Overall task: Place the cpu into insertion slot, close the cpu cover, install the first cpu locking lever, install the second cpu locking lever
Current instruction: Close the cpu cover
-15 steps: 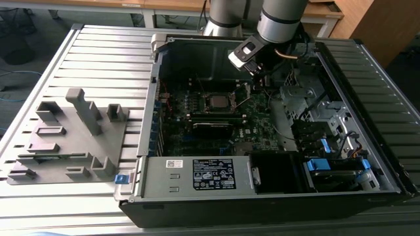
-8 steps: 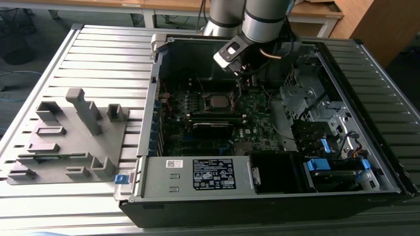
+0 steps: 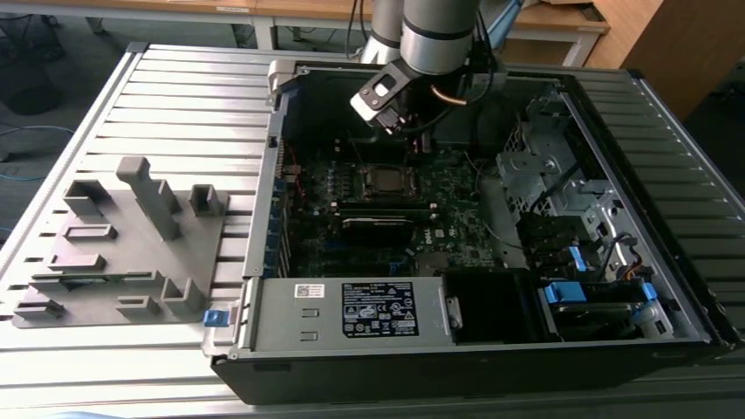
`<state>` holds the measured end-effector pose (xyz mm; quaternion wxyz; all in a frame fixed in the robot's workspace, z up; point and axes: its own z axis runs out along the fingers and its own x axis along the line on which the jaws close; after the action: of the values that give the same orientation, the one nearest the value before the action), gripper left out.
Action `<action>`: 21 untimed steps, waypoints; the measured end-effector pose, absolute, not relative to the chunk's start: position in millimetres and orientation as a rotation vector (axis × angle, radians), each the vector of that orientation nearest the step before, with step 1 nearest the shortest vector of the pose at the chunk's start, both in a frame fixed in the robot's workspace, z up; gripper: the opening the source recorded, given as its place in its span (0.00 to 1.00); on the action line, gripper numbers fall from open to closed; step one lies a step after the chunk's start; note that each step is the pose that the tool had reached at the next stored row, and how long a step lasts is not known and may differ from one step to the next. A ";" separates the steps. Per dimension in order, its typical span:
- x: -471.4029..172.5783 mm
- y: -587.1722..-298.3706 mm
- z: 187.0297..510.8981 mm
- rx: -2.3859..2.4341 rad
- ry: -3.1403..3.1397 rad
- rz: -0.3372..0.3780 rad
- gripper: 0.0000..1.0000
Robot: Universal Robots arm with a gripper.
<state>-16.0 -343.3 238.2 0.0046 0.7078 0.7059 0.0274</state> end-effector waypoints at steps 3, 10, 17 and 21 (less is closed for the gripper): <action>-16.1 -343.4 238.2 2.217 2.211 0.086 0.11; -16.2 -343.4 237.1 2.235 2.228 0.048 0.11; -19.3 -343.4 236.5 2.235 2.228 0.049 0.11; -31.3 -343.4 235.1 2.233 2.226 0.052 0.11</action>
<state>-31.3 -343.4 235.1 -0.0062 0.7081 0.7059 0.0165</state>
